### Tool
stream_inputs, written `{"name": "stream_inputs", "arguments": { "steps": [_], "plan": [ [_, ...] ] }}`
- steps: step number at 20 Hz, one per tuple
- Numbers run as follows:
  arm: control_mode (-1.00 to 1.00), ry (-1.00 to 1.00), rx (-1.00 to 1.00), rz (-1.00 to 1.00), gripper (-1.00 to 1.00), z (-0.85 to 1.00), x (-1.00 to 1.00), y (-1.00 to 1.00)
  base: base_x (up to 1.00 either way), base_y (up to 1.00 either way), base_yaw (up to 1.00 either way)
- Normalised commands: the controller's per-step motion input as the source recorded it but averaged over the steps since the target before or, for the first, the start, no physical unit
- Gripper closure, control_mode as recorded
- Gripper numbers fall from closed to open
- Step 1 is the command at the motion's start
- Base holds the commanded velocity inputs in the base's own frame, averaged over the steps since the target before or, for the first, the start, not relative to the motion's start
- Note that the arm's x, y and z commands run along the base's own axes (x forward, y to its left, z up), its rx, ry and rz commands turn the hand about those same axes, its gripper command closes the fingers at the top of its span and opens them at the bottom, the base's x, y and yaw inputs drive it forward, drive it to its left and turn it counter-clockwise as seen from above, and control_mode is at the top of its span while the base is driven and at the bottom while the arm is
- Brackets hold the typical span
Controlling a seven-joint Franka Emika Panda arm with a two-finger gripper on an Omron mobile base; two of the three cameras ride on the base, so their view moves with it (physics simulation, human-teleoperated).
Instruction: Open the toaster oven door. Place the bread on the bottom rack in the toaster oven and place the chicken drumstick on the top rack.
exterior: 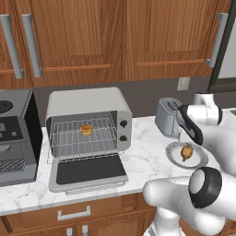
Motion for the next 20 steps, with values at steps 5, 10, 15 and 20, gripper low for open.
{"name": "stream_inputs", "arguments": {
  "steps": [5,10,15,20],
  "plan": [
    [-1.00,0.00,0.00,-0.03,-1.00,-0.31,0.31,-0.09,0.00,0.00,0.00],
    [-1.00,0.00,0.01,-0.02,-1.00,-0.31,0.29,-0.08,0.00,0.00,0.00],
    [-1.00,-0.01,0.01,-0.01,-1.00,-0.25,0.26,-0.13,0.00,0.00,0.00],
    [-1.00,-0.02,0.01,0.00,-1.00,-0.26,0.20,-0.16,0.00,0.00,0.00]
  ]
}}
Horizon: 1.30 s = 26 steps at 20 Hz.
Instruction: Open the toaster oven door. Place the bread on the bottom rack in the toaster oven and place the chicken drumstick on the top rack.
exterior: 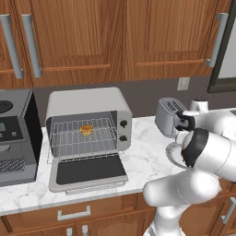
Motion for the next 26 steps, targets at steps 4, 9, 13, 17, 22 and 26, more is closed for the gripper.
{"name": "stream_inputs", "arguments": {
  "steps": [4,9,13,17,22,26],
  "plan": [
    [-1.00,-0.08,0.02,0.00,-1.00,-0.24,0.18,-0.04,0.00,0.00,0.00],
    [-1.00,-0.09,0.03,0.00,-1.00,-0.21,0.21,0.00,0.00,0.00,0.00],
    [-1.00,-0.06,0.01,0.00,-1.00,-0.28,0.20,0.00,0.00,0.00,0.00],
    [-1.00,-0.05,0.00,0.00,-1.00,-0.29,0.22,0.00,0.00,0.00,0.00],
    [-1.00,-0.03,0.00,-0.01,-1.00,-0.23,0.17,-0.05,0.00,0.00,0.00],
    [-1.00,0.00,0.00,-0.03,-1.00,-0.30,0.04,-0.12,0.00,0.00,0.00]
  ]
}}
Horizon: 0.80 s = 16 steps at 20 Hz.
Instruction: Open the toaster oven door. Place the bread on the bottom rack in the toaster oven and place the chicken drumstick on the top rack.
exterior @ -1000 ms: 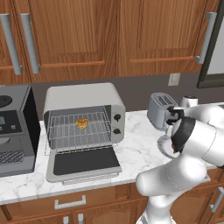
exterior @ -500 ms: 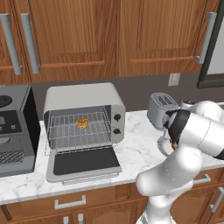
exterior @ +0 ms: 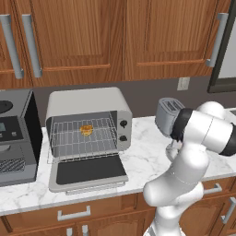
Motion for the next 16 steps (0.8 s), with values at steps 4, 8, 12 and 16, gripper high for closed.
{"name": "stream_inputs", "arguments": {
  "steps": [4,8,12,16],
  "plan": [
    [-1.00,0.00,0.00,-0.03,1.00,-0.24,0.09,-0.06,0.00,0.00,0.00],
    [-1.00,0.00,0.00,-0.03,1.00,-0.04,0.04,-0.03,0.00,0.00,0.00],
    [-1.00,0.00,0.00,-0.04,1.00,0.04,-0.01,0.00,0.00,0.00,0.00],
    [-1.00,0.00,0.00,-0.02,1.00,0.24,-0.04,0.02,0.00,0.00,0.00]
  ]
}}
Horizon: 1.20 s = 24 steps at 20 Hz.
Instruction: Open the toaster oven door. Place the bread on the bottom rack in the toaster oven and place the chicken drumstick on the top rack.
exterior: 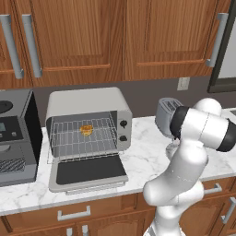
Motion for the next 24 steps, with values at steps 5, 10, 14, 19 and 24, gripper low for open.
{"name": "stream_inputs", "arguments": {
  "steps": [5,10,14,19,24],
  "plan": [
    [-1.00,-0.04,0.00,0.00,1.00,0.54,-0.02,0.32,0.00,0.00,0.00],
    [-1.00,-0.05,-0.02,0.03,1.00,0.47,-0.11,0.62,0.00,0.00,0.00],
    [-1.00,0.00,-0.05,0.11,1.00,0.30,-0.06,0.77,0.00,0.00,0.00],
    [-1.00,0.00,-0.02,0.15,1.00,0.30,0.00,0.79,0.00,0.00,0.00],
    [-1.00,0.00,0.00,0.11,1.00,0.34,0.00,0.76,0.00,0.00,0.00]
  ]
}}
